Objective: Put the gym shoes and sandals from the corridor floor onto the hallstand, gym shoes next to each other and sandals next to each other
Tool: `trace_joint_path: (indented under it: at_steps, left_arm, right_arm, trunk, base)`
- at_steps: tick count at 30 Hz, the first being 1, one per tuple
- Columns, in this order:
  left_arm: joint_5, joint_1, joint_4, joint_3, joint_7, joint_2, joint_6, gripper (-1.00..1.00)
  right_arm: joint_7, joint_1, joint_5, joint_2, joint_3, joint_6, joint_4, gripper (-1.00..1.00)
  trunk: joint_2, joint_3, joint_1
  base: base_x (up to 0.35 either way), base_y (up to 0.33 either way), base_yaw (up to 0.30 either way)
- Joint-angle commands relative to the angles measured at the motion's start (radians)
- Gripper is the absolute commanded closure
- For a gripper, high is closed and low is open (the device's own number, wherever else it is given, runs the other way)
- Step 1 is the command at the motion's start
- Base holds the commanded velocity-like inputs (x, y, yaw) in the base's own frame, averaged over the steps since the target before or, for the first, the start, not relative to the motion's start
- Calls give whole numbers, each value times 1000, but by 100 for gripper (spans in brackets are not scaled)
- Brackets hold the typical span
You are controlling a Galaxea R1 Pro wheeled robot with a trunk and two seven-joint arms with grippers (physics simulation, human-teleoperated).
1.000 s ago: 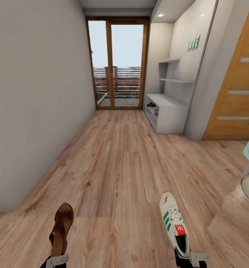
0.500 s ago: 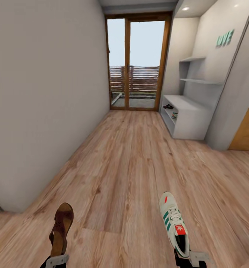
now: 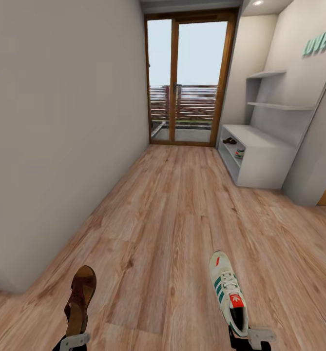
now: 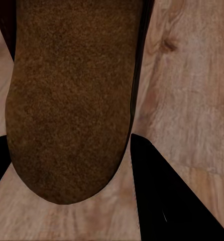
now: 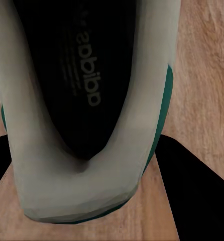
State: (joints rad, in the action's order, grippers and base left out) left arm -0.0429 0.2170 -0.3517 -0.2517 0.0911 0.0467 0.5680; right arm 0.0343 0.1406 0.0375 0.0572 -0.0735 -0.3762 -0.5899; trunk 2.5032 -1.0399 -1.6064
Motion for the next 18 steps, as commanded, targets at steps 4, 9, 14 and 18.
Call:
trace_joint_path:
  at_steps: [4, 9, 14, 18]
  left_arm:
    - [-8, 1, 0, -9, 9, -1, 2, 100]
    - [-8, 1, 0, -9, 9, -1, 2, 100]
    - [-8, 1, 0, -9, 9, -1, 2, 100]
    - [-8, 1, 0, -9, 9, -1, 3, 100]
  right_arm:
    - [5, 1, 4, 0, 0, -3, 0, 100]
    - [6, 1, 4, 0, 0, -3, 0, 100]
    - [7, 1, 3, -2, 0, -3, -1, 100]
    - [7, 1, 3, -2, 0, -3, -2, 100]
  trunk:
    - [0, -1, 0]
    - [0, -1, 0]
    - [0, -1, 0]
    - [0, -2, 0]
  base:
    - [339, 0, 0]
    - [339, 0, 0]
    - [339, 0, 0]
    - [339, 0, -23]
